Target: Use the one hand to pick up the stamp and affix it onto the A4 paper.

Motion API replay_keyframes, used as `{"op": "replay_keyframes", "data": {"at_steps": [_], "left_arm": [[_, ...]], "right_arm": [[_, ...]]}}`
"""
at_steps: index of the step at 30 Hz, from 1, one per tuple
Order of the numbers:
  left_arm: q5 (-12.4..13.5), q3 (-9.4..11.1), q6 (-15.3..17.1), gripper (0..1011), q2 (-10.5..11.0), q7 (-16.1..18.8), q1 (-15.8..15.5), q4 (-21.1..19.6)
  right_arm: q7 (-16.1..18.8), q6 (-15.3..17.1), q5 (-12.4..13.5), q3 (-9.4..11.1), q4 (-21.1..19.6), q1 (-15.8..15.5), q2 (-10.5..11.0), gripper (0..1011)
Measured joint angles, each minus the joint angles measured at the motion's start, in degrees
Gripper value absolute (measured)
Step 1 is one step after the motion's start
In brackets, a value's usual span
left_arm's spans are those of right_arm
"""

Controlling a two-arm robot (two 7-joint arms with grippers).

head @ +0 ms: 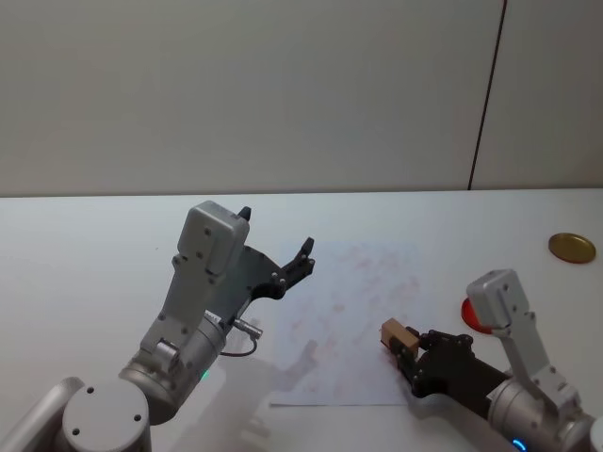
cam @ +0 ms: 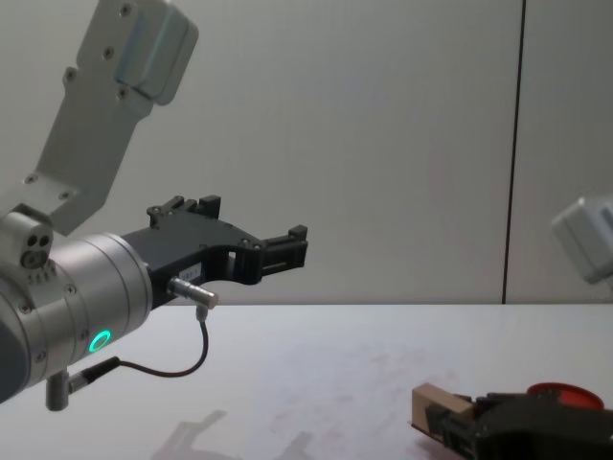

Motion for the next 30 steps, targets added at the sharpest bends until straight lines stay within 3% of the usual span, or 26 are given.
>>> {"op": "replay_keyframes", "data": {"at_steps": [30], "left_arm": [[0.00,0.00,0.00,993,0.00,0.00,0.00,0.00]], "right_arm": [[0.74,1.47,-0.76,-0.21,2.79,1.38,-0.38,220]]}}
